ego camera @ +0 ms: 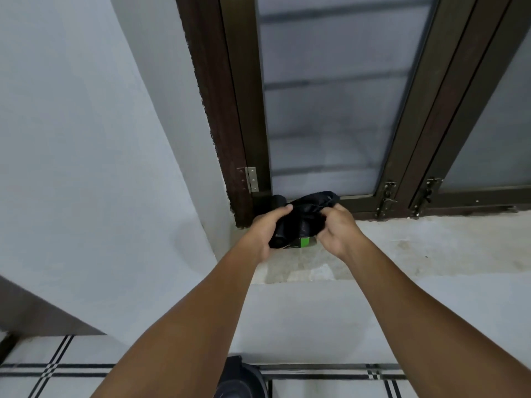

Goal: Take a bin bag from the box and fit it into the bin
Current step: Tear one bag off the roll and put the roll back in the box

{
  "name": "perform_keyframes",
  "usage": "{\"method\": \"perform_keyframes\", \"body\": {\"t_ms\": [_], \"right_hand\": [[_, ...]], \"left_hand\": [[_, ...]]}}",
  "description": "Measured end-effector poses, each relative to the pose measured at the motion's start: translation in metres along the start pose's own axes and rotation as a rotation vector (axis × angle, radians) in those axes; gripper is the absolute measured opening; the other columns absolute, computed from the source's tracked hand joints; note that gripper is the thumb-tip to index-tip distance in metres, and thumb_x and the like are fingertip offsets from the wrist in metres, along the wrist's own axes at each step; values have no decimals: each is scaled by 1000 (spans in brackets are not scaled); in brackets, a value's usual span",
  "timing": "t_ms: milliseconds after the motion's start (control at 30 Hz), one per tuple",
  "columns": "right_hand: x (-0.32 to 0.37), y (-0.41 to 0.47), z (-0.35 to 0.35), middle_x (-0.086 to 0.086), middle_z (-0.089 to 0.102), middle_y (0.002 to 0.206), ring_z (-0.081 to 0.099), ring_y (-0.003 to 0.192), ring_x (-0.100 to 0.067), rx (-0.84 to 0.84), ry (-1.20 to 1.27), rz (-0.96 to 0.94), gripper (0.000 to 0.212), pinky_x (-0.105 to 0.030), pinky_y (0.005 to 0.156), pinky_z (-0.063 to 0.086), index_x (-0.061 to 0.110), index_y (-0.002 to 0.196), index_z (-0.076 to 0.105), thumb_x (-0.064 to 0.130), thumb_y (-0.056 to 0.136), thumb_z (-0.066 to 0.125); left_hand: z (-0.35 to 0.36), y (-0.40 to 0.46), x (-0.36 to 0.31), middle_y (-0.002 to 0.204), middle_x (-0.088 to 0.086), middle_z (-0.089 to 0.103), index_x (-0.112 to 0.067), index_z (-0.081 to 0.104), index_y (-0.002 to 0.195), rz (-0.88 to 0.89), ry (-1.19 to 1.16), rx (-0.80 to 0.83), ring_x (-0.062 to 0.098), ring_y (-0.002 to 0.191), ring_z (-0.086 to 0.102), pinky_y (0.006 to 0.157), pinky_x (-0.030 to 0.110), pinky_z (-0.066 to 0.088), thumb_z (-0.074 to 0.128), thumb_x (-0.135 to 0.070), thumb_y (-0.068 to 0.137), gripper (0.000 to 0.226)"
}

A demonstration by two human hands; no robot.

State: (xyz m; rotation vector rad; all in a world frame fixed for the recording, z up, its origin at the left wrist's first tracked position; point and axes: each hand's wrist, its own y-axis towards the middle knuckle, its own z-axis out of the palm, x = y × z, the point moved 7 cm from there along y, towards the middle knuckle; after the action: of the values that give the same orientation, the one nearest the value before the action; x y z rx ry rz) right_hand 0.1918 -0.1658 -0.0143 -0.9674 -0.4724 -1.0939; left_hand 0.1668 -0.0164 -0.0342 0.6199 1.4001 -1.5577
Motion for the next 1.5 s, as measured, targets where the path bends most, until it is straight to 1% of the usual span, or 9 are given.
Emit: {"method": "perform_keyframes", "body": {"t_ms": [133,267,433,667,800,1000,1167,1300,1500], "right_hand": [[1,-6,-5,-22,70,108,70,89,-34,-73,-37,65,28,-43,69,57,4,116,62,6,104,37],[1,-4,-1,-11,77,106,75,97,-28,129,-536,79,41,-45,91,58,17,111,71,52,90,68],[5,0,-6,-7,78,100,74,95,-24,150,-974,-1,36,-38,88,58,14,106,73,34,79,87],[7,1,-6,-22,73,100,72,78,-30,130,-579,35,21,-34,61,58,-4,111,67,-3,90,68],[14,4,-5,-23,67,87,67,72,-34,35,-447,4,20,-43,64,60,-5,99,63,-16,88,52],[16,4,-5,-13,69,93,66,78,-28,-35,-360,113,14,-35,71,52,10,100,62,16,94,51],[14,1,3,-3,80,100,75,96,-22,213,-923,86,61,-37,90,57,19,108,75,62,66,87],[14,4,7,-6,77,101,72,92,-22,201,-1105,22,47,-31,74,54,14,105,74,40,70,91],[14,9,4,-18,67,93,67,82,-32,129,-602,85,19,-45,84,59,8,98,61,17,82,59]], "left_hand": [[-5,1,7,111,10,78,-14,72,122,-31,0,3,31,104,75,98,47,58,83,-39,81,49],[-1,-2,7,111,12,78,-13,72,120,-42,41,33,31,101,75,87,42,62,78,-37,86,42],[0,-6,-3,110,14,76,-12,72,119,-63,40,45,30,92,72,74,36,59,72,-39,83,45],[-2,-14,-12,102,13,78,-11,71,120,-71,68,11,30,85,76,67,37,62,73,-42,87,45],[-9,-11,-15,110,11,78,-16,64,129,-11,112,-74,31,95,77,80,48,64,90,-41,71,68],[-20,-11,-25,116,10,71,-17,57,126,52,156,-168,32,99,72,80,45,63,93,-33,69,69],[-19,-14,-27,94,9,68,-25,56,94,48,163,-152,27,84,69,67,37,58,82,-17,83,30],[-16,-13,-29,111,16,72,-15,59,121,44,218,-134,33,93,73,72,43,62,83,-19,79,49],[-20,-13,-26,117,15,70,-16,58,116,-1,171,-75,34,103,70,86,49,62,81,-11,83,41]]}}
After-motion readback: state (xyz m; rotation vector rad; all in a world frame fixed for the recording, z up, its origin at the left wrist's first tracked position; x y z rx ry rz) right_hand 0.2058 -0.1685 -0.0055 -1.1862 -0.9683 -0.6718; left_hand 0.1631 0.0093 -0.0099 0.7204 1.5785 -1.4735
